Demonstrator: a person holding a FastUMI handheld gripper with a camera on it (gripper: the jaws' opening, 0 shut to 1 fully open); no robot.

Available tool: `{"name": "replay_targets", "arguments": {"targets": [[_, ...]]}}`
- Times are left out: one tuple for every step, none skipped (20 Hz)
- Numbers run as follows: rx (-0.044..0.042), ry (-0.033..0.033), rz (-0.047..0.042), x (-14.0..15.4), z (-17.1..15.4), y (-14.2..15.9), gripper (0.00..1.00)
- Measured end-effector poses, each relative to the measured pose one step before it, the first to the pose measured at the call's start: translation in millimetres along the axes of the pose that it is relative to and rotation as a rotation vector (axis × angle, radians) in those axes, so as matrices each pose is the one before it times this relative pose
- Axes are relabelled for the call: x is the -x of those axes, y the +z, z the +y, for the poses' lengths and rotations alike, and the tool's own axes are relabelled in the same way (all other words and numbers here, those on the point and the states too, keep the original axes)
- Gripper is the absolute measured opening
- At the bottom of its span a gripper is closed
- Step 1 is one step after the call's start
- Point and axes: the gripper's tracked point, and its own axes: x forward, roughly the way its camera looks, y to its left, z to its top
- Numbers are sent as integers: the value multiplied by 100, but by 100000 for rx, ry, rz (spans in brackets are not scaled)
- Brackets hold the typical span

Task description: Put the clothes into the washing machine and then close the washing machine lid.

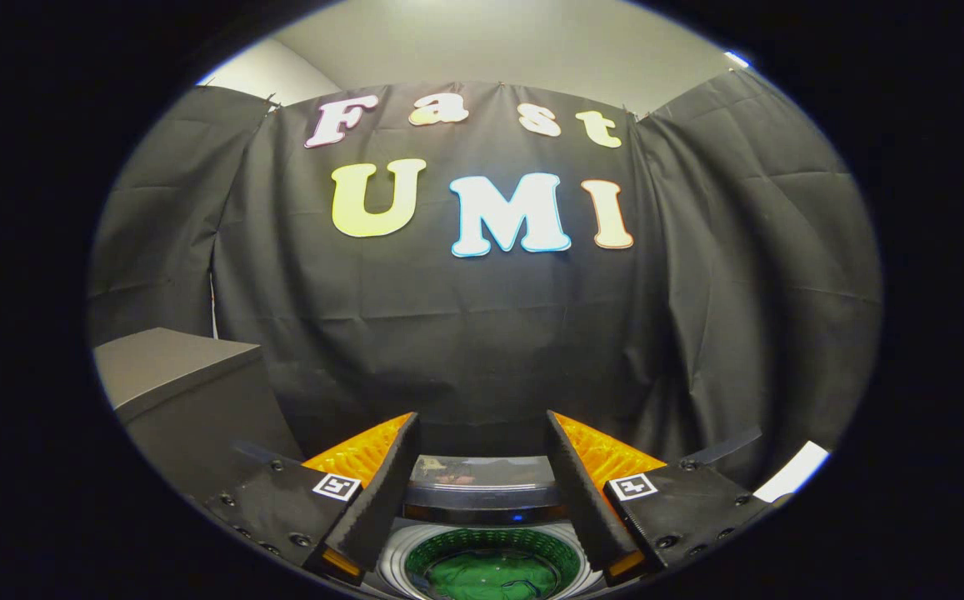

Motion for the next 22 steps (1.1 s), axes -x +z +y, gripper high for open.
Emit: {"name": "replay_targets", "arguments": {"targets": [[314, 9, 680, 428, -19, -792, 93], [459, -1334, 1381, 553, -171, -1045, 94], [348, -684, 533, 507, -89, -709, 95], [25, 47, -505, 612, 84, -521, 95], [-104, -14, -796, 510, 113, -397, 96], [139, -164, -597, 544, -85, -478, 97], [-9, -210, -956, 468, 37, -288, 97], [297, 464, -210, 543, 150, -387, 97], [227, -11, -783, 501, 60, -222, 97], [473, 346, -192, 545, 40, -346, 97], [230, 56, 2, 513, 83, -345, 97], [-15, 522, 338, 584, 133, -488, 97], [-49, 716, 648, 595, 221, -388, 97], [-369, 361, -53, 755, 174, -369, 97], [-402, 803, -235, 1047, 104, -398, 97], [-1178, 42, -343, 1028, -29, -512, 97], [-1347, 494, 22, 879, 83, -560, 97], [-1126, 488, 605, 996, 192, -808, 97], [-747, -155, 272, 995, -67, -564, 97], [-1194, 4, -502, 1053, -125, -310, 97], [-1291, -173, 343, 903, -145, -552, 97], [-478, -746, 573, 1320, -241, -814, 97]]}}
